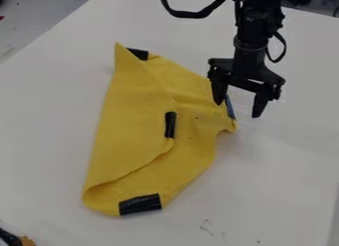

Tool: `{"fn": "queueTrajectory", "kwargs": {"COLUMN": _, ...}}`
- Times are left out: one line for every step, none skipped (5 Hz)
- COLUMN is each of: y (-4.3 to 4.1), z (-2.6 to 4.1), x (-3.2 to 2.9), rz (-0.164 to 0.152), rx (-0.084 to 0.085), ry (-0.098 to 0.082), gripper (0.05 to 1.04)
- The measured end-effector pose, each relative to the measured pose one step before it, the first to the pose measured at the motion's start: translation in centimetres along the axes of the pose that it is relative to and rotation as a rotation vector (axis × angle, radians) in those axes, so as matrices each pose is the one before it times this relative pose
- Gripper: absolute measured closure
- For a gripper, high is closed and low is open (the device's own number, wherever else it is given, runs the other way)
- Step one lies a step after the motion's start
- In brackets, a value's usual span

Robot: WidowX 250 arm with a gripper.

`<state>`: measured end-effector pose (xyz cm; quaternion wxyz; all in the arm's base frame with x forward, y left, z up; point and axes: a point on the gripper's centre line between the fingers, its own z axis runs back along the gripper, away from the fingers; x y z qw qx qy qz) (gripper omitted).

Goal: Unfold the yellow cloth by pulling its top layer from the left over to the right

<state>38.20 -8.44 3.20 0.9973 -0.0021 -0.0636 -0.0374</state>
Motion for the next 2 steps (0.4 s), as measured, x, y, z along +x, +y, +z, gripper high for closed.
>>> {"fn": "queueTrajectory", "kwargs": {"y": -0.100, "z": 0.002, "x": 0.255, "rz": -0.0494, "rx": -0.0059, "ry": -0.0162, "gripper": 0.082}}
{"fn": "queueTrajectory", "kwargs": {"y": -0.025, "z": 0.291, "x": 0.268, "rz": -0.0045, "rx": -0.0023, "ry": -0.0214, "gripper": 0.082}}
